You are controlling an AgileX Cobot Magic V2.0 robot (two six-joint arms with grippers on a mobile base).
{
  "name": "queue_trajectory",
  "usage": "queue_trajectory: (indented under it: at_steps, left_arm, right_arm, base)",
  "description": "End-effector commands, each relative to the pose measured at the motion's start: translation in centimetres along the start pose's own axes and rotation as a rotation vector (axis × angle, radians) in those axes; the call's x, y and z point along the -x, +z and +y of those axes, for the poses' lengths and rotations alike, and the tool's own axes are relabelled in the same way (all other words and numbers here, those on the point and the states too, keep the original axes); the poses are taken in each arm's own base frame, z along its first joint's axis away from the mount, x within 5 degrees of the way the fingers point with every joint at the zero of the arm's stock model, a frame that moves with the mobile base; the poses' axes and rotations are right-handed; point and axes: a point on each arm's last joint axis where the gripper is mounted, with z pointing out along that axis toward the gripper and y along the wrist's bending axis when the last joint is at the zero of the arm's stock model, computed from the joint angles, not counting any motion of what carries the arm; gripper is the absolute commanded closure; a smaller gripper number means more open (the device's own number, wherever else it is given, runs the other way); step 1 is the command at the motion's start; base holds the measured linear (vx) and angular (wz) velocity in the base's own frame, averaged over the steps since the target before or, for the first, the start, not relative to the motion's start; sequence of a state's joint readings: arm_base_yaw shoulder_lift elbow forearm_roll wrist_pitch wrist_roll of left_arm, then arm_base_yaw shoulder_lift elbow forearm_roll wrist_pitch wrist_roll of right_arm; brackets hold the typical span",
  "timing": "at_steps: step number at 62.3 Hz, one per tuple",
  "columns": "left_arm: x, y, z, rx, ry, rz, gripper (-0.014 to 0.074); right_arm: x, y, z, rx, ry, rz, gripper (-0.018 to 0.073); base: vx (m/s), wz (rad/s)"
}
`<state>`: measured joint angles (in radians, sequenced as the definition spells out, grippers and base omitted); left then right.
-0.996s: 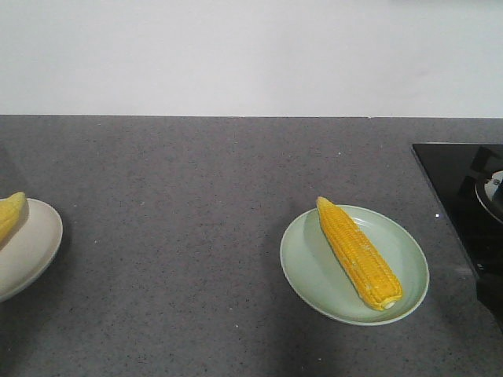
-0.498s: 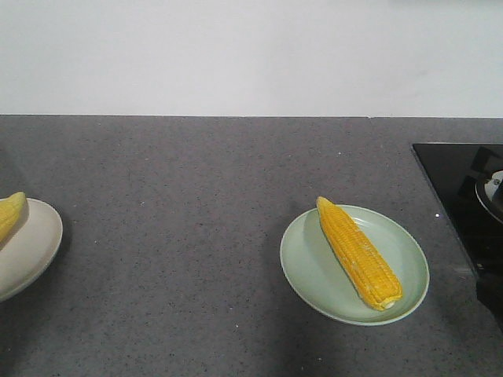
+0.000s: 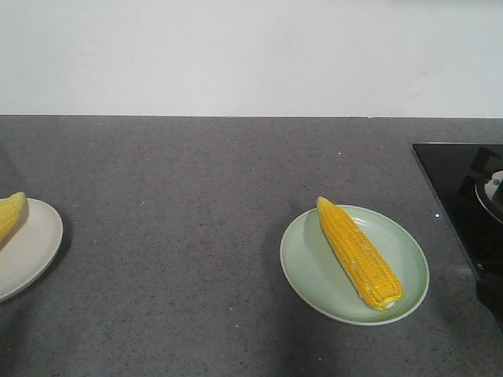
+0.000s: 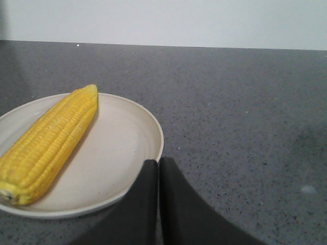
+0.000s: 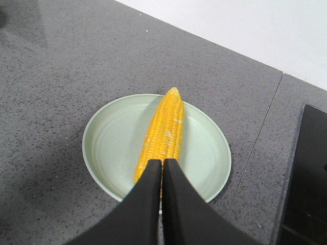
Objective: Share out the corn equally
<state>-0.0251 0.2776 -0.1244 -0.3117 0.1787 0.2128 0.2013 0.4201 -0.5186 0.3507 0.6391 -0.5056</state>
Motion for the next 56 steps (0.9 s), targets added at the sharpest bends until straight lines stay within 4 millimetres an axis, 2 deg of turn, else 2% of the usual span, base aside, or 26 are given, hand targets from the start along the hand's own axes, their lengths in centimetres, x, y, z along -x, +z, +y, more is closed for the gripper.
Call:
queue_trajectory:
  at_steps: [1, 20, 40, 56]
  left_arm:
    - [0.1, -0.6, 0.3, 0.022, -0.016, -0.152, 0.0603]
    - [-2.8, -1.4, 0.6, 0.019, 0.010, -0.230, 0.0603]
    - [-2.0, -2.0, 0.6, 0.044, 0.117, -0.342, 0.0603]
    - [-1.7, -2.1, 0.6, 0.043, 0.103, -0.378, 0.0603]
  right_arm:
    - [1.3, -0.3, -0.3, -0.032, 0.004, -0.079, 0.0564]
    - [1.3, -0.3, -0.3, -0.032, 0.004, -0.079, 0.0564]
    - [1.3, -0.3, -0.3, -0.031, 0.004, -0.079, 0.0564]
    - [1.3, -0.3, -0.3, -0.031, 0.004, -0.079, 0.0564]
  base:
    - [0.00, 0.00]
    - [0.00, 0.00]
    - [0.00, 0.00]
    - [0.00, 0.00]
